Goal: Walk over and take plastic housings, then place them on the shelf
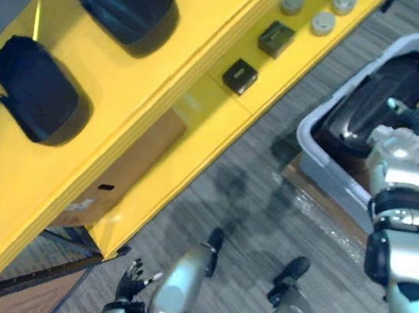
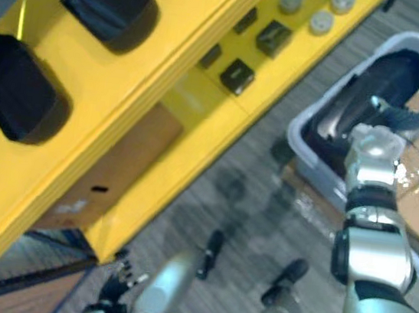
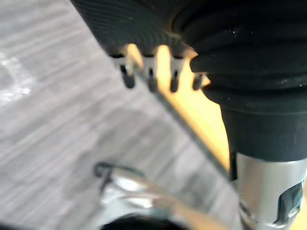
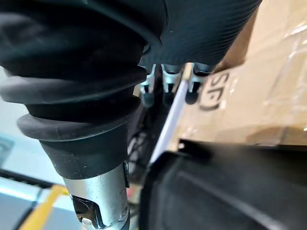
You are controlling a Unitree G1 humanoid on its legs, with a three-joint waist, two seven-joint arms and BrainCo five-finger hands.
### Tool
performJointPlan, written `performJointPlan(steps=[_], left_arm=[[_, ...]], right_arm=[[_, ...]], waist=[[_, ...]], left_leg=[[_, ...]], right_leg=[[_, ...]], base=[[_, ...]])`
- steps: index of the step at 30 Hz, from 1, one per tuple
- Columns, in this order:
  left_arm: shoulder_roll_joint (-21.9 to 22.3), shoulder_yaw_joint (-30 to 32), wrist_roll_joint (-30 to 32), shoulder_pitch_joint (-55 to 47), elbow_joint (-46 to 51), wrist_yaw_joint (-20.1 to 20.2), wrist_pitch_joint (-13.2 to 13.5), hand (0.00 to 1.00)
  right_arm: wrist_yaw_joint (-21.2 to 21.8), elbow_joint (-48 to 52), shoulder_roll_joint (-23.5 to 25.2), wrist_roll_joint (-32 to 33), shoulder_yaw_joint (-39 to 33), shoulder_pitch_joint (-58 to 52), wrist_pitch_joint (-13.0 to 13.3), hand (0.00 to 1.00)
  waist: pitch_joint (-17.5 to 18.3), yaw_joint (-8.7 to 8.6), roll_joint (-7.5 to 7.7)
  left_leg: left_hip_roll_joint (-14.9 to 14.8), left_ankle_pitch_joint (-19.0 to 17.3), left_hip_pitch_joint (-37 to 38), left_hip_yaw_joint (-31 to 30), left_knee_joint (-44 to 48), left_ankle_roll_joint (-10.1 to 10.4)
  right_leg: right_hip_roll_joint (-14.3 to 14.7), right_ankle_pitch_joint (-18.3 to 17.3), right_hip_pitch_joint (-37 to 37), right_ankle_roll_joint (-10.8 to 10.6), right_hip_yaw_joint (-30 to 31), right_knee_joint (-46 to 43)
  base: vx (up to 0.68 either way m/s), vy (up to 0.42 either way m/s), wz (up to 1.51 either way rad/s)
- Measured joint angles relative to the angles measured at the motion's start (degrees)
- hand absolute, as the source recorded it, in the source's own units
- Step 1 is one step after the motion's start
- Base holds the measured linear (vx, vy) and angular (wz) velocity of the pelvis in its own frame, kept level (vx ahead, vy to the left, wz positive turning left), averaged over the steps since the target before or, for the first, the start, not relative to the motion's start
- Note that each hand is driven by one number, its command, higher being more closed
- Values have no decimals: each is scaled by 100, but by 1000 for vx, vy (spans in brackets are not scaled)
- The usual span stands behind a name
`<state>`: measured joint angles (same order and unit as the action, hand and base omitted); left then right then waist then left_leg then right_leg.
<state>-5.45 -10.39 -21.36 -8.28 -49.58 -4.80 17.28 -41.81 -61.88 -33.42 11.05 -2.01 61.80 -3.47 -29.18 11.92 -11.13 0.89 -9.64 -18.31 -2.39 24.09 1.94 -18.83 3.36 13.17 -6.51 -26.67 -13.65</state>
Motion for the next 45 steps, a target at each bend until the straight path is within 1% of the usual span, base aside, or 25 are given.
performJointPlan(steps=[1,3,4,5,6,7,10,12,13,15,17,20,21,23,25,26,29,31,33,35,36,38,40,42,45], left_arm=[[1,-4,-27,-11,-1,18,1,0],[-4,-39,-85,-17,-9,68,1,0],[-7,-64,-86,-17,-15,69,0,0],[-17,-132,-103,-17,-26,69,0,0],[-17,-170,-112,-17,-40,70,-2,0],[-7,-232,-113,-18,-78,87,-17,0],[23,-355,-119,-18,-118,112,-33,0],[23,-411,-123,-19,-118,117,-32,0],[23,-426,-129,-19,-122,117,-33,0],[30,-449,-129,-19,-127,118,-31,0],[32,-474,-133,-18,-126,118,-3,0],[16,-575,-254,-13,-126,115,42,0],[24,-657,-360,-6,-124,115,39,0],[36,-694,-386,3,-124,116,34,0],[23,-800,-496,33,-133,116,7,0],[22,-842,-517,66,-165,116,-3,0],[23,-872,-529,111,-192,116,-23,0],[19,-881,-537,114,-194,114,-23,0],[16,-890,-554,114,-207,112,-20,0],[16,-898,-573,141,-208,111,-20,0],[14,-900,-573,143,-208,111,-20,0],[14,-910,-576,143,-193,111,-3,0],[4,-947,-578,143,-137,107,39,0],[-64,-1085,-579,141,-36,87,145,0],[-125,-1126,-560,110,175,71,179,0]], right_arm=[[-63,-14,0,0,0,0,-45,0],[-360,-23,-8,1,-9,4,-139,0],[-456,-30,-9,1,-11,3,-140,0],[-625,-33,-24,0,-20,3,-140,0],[-692,-33,-40,0,-20,3,-141,0],[-799,-33,-86,3,-25,3,-154,0],[-845,-132,-221,14,-24,3,-207,0],[-817,-280,-272,62,-37,2,-306,0],[-784,-377,-279,81,-80,0,-394,0],[-541,-518,-325,182,-130,-23,-542,0],[-193,-670,-357,271,-126,-31,-632,0],[140,-671,-408,271,-121,-30,-667,0],[329,-723,-492,199,-2,-38,-771,0],[443,-744,-650,150,129,-19,-884,0],[569,-740,-851,86,229,-6,-908,0],[674,-738,-970,-40,283,-5,-979,100],[939,-722,-1158,-247,389,0,-1153,100],[1038,-724,-1230,-311,487,0,-1278,100],[1200,-726,-1370,-569,576,-1,-1451,100],[1426,-743,-1558,-964,621,-27,-1615,100],[1470,-760,-1589,-1029,621,-28,-1670,100],[1568,-789,-1655,-1253,624,-2,-1868,100],[1568,-879,-1649,-1268,632,60,-2009,100],[1589,-1015,-1606,-1425,666,75,-2071,100],[1619,-1137,-1567,-1666,756,73,-2050,100]], waist=[[1,1,-1],[10,15,-15],[19,15,-29],[43,17,-64],[59,19,-87],[97,25,-143],[177,53,-256],[205,70,-295],[216,71,-311],[237,87,-340],[245,120,-351],[263,174,-376],[289,274,-413],[317,336,-451],[342,406,-486],[363,454,-513],[373,533,-528],[373,543,-528],[378,545,-534],[378,603,-533],[378,605,-533],[378,632,-533],[378,632,-533],[378,635,-533],[378,625,-533]], left_leg=[[0,0,1,-9,11,0],[-1,0,7,-20,18,1],[-2,0,7,-24,19,1],[-3,0,7,-26,19,1],[-2,0,7,-26,19,1],[-2,0,6,-25,18,1],[-18,2,3,-23,8,3],[-26,2,3,-23,2,4],[-32,2,3,-23,-2,4],[-33,2,-1,-22,-3,4],[-33,1,-50,-19,5,5],[-38,1,-171,-22,41,5],[-38,1,-223,-13,48,5],[-37,-2,-291,-25,72,8],[-36,-6,-417,-27,116,11],[-37,-8,-498,-35,157,13],[-37,-14,-598,-42,196,17],[-38,-30,-612,-52,220,15],[-41,-46,-676,-79,264,12],[-56,-45,-755,-76,297,12],[-62,-45,-764,-79,304,12],[-91,-46,-763,-82,311,14],[-114,-45,-761,-82,316,15],[-136,-45,-758,-89,344,16],[-147,-45,-738,-93,359,16]], right_leg=[[-7,-17,-3,8,-8,-17],[-23,-69,2,7,-13,-92],[-25,-80,3,6,-16,-100],[-32,-99,12,5,-18,-118],[-37,-107,17,5,-18,-136],[-43,-119,27,2,-18,-177],[-39,-122,61,-7,-12,-208],[-38,-139,80,-7,-6,-244],[-34,-145,87,-7,-4,-249],[-35,-151,92,-8,-3,-241],[-38,-185,150,37,3,-230],[-41,-189,265,43,3,-264],[-47,-188,329,43,9,-278],[-46,-193,395,48,-1,-286],[-50,-195,494,53,0,-316],[-54,-196,578,54,-1,-342],[-64,-203,672,64,-15,-371],[-68,-205,665,65,-42,-372],[-99,-205,663,67,-178,-371],[-125,-171,676,78,-331,-365],[-124,-168,677,80,-337,-364],[-107,-168,668,81,-355,-370],[-89,-165,664,78,-366,-374],[-66,-163,648,74,-377,-383],[-31,-163,618,75,-382,-375]], base=[[-38,27,10],[-25,6,4],[0,0,0],[0,0,0],[0,0,0],[0,0,0],[0,0,0],[0,0,0],[0,0,0],[0,0,0],[0,0,0],[0,0,0],[0,0,0],[-7,9,2],[0,0,0],[0,0,0],[-3,5,1],[0,0,0],[-15,23,3],[0,0,0],[0,0,0],[0,0,0],[0,0,0],[0,0,0],[0,0,0]])
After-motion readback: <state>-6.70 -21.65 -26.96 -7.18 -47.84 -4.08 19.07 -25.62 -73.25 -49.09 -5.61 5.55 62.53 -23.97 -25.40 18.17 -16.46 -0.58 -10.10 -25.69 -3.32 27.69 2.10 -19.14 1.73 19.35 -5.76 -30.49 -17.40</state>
